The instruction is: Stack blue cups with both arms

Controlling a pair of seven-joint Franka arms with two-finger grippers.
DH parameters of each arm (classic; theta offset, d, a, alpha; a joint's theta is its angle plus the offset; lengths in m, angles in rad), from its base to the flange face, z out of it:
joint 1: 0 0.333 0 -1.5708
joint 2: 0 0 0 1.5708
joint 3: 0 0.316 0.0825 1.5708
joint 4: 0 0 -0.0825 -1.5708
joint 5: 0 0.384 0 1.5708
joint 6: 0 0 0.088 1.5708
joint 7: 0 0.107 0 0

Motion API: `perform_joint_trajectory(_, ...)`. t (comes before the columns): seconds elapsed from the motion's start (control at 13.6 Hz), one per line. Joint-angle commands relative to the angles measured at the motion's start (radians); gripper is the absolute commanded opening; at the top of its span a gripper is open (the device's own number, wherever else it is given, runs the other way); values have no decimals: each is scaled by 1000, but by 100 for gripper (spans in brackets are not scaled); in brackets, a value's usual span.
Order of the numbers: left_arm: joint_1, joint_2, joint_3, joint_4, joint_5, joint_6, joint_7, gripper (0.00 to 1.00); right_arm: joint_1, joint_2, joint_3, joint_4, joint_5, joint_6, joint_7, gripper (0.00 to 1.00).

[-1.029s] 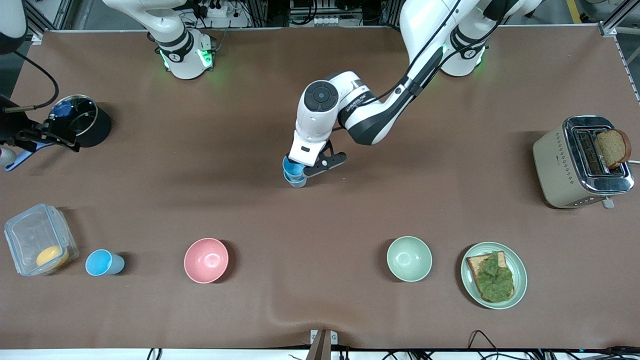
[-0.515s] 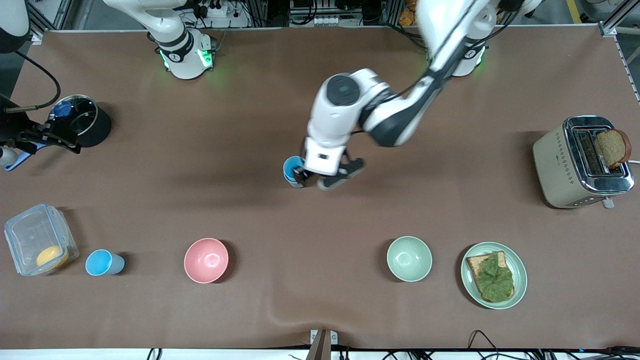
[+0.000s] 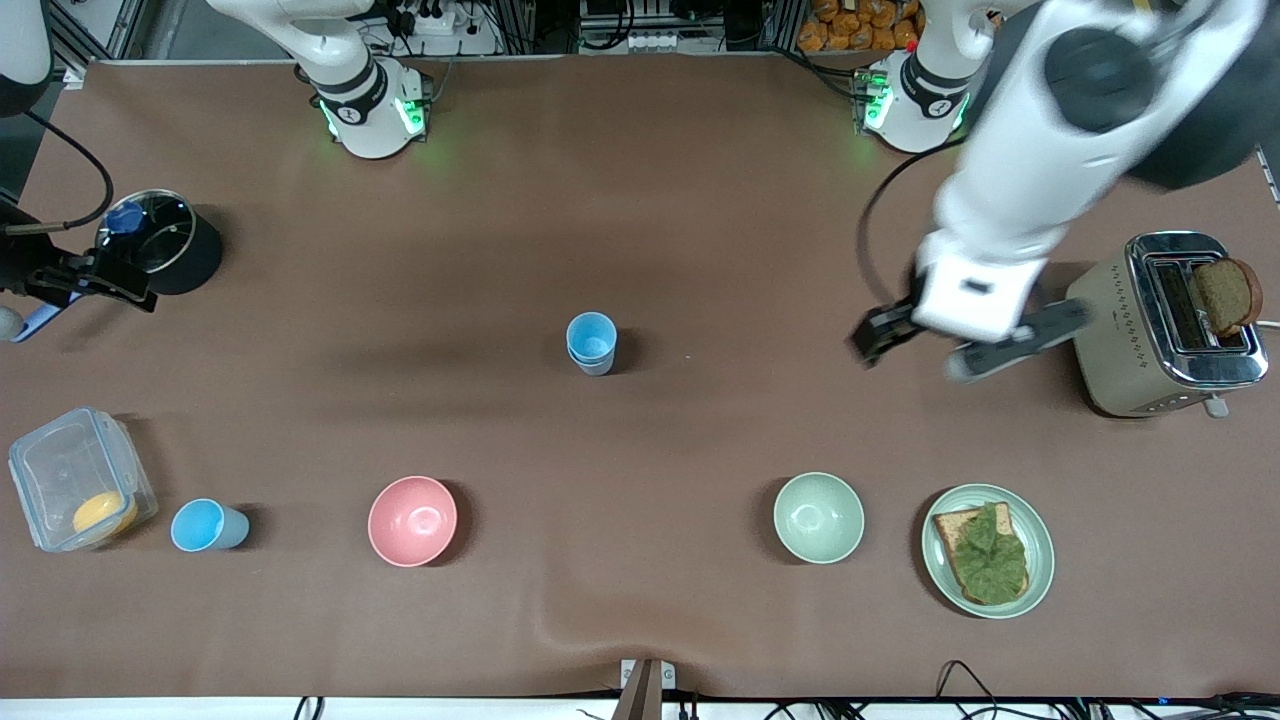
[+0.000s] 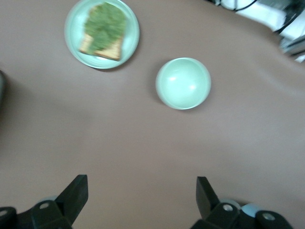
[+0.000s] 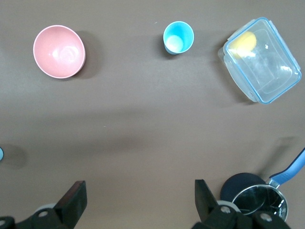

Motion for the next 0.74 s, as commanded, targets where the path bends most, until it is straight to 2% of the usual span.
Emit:
perform_joint_trajectory(0.0, 128, -87, -14, -78, -25, -40, 298, 100, -18, 5, 18, 14, -3, -26, 36, 100)
perform_joint_trajectory(0.22, 239, -100, -13, -77, -51, -53, 491, 100, -18, 10, 18, 15, -3, -38, 38, 100)
perform_joint_trajectory(0.44, 267, -112, -13, -74, -51, -82, 529, 100, -16, 10, 18, 16, -3, -47, 38, 100)
perform_joint_trajectory(0.66, 254, -123, 16, -77, -53, -80, 589, 100, -13, 10, 21, 17, -3, -49, 38, 100)
